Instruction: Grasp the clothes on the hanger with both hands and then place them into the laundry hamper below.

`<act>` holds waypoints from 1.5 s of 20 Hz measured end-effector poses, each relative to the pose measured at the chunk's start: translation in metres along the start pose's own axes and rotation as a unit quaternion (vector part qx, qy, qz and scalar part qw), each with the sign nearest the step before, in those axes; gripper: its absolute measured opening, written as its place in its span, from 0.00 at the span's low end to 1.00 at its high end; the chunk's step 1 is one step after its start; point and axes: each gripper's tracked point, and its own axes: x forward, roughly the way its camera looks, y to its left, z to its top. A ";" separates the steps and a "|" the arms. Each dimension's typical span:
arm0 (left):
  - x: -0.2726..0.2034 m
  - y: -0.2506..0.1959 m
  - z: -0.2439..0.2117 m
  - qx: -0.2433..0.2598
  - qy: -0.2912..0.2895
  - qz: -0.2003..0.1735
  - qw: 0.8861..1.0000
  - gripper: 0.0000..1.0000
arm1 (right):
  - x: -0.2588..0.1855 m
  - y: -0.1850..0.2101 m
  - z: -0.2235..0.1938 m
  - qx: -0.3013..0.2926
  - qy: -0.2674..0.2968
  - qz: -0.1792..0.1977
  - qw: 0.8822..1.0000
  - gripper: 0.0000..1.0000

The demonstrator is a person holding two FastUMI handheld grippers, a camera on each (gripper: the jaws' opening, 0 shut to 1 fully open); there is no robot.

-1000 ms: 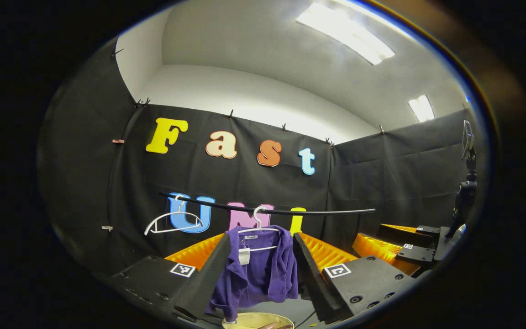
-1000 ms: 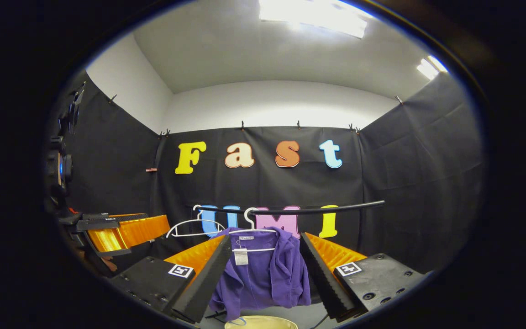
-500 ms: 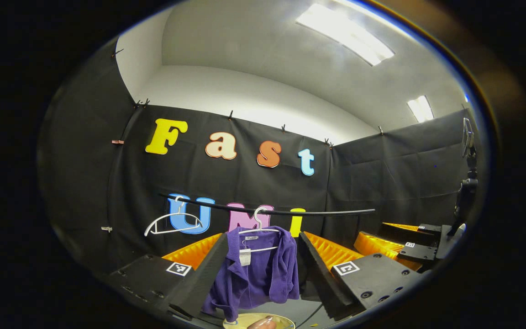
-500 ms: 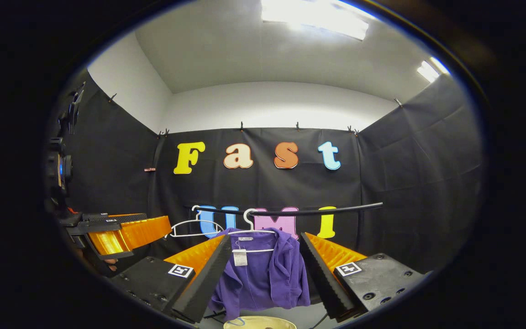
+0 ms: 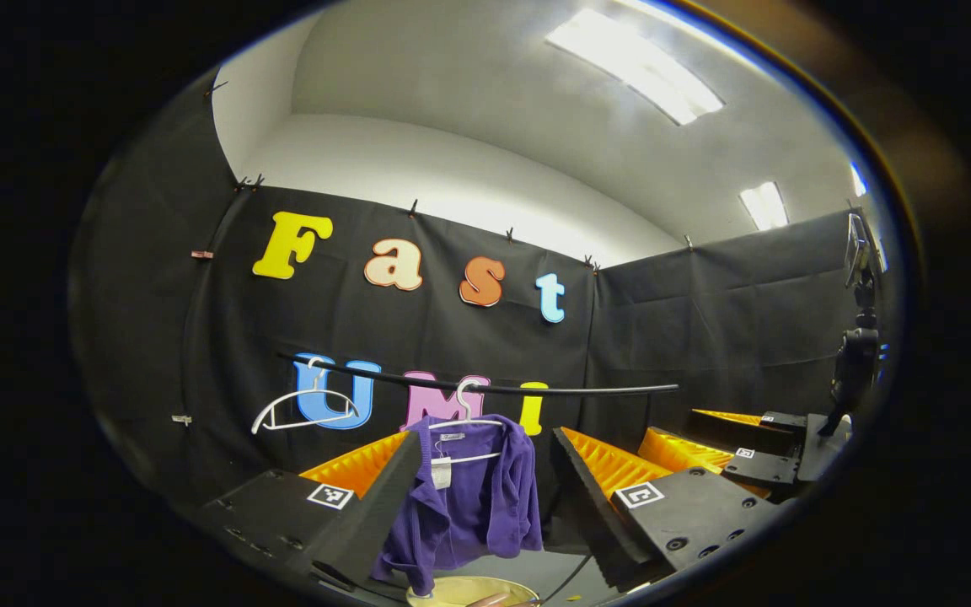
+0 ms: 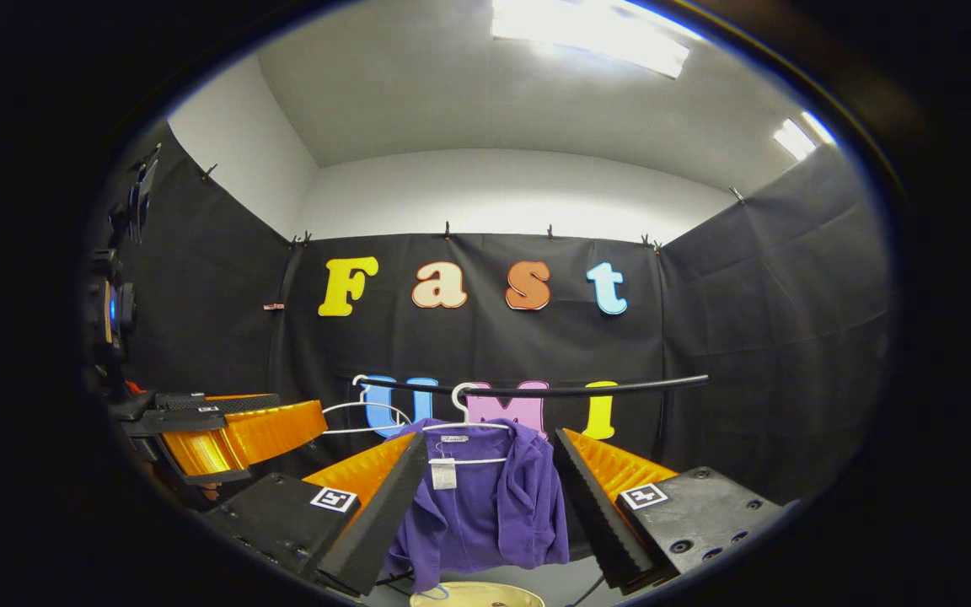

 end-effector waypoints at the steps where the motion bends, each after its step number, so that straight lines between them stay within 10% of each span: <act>1: 0.000 0.003 -0.001 0.000 0.002 -0.004 1.000 0.97 | -0.001 0.002 -0.001 -0.001 0.002 -0.003 1.000 0.97; 16: 0.000 0.021 -0.006 0.006 -0.009 -0.018 1.000 0.97 | 0.004 0.009 -0.019 0.001 0.008 -0.018 1.000 0.97; 30: 0.155 0.045 -0.078 0.037 -0.033 0.094 0.994 0.97 | 0.180 -0.041 -0.119 0.060 0.011 0.080 0.995 0.95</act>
